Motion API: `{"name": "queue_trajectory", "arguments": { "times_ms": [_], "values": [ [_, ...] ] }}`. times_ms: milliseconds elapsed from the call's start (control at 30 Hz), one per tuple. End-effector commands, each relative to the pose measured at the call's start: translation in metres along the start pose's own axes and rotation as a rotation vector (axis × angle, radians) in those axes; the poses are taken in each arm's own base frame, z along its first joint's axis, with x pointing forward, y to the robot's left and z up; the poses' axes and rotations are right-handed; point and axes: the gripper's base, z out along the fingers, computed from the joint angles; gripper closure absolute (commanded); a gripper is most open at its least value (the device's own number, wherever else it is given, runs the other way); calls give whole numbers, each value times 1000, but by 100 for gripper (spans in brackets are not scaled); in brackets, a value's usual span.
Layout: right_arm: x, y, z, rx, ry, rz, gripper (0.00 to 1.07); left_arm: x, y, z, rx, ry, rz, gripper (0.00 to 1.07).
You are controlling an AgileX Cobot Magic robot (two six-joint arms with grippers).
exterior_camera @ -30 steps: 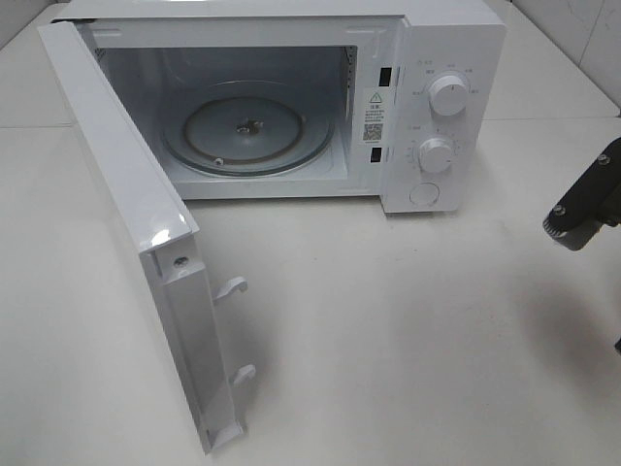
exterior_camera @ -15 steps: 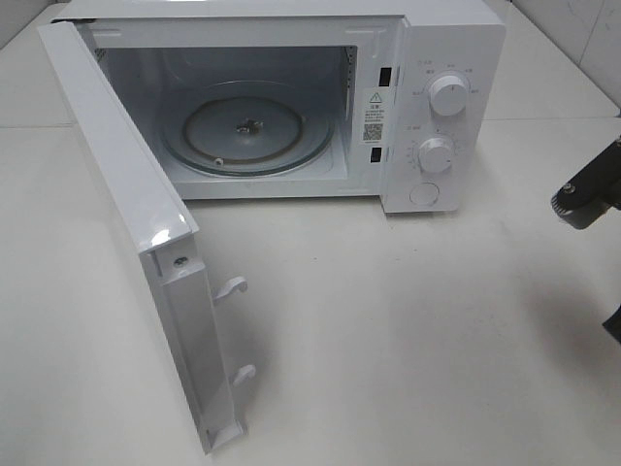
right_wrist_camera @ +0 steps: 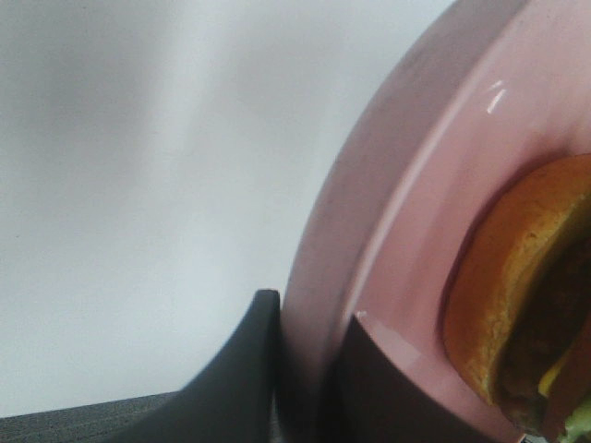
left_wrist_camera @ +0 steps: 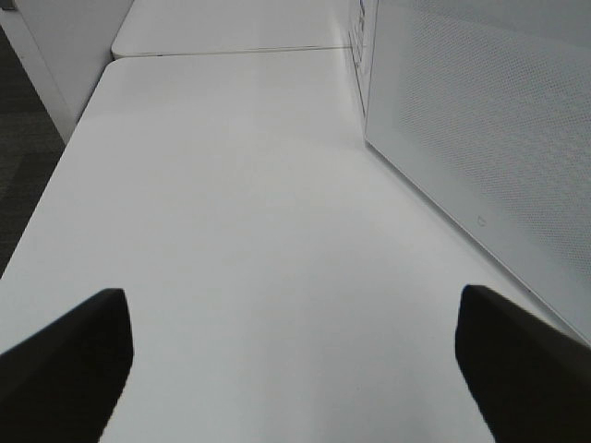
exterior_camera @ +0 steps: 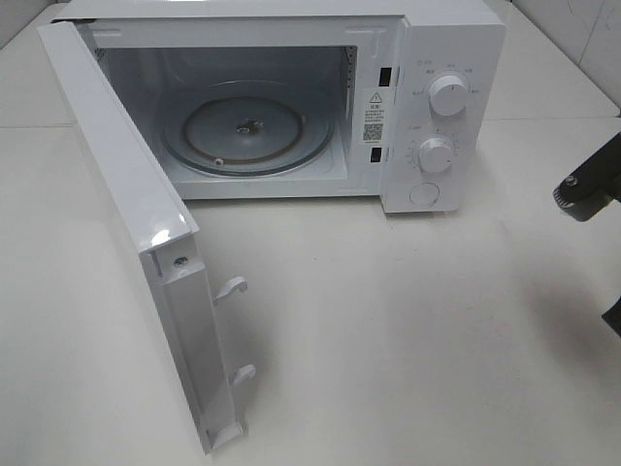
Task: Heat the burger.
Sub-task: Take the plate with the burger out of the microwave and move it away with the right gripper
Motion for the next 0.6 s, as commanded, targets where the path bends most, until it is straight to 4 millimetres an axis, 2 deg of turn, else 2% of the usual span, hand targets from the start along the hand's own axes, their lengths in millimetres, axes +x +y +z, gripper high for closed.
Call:
{"name": "queue_trajectory", "arguments": {
  "times_ms": [33, 600],
  "values": [
    [-3, -7, 1, 85, -9, -20, 107, 1, 0, -2, -5, -26, -1, 17],
    [-17, 22, 26, 84, 45, -70, 107, 1, 0, -2, -5, -26, -1, 17]
  ]
}}
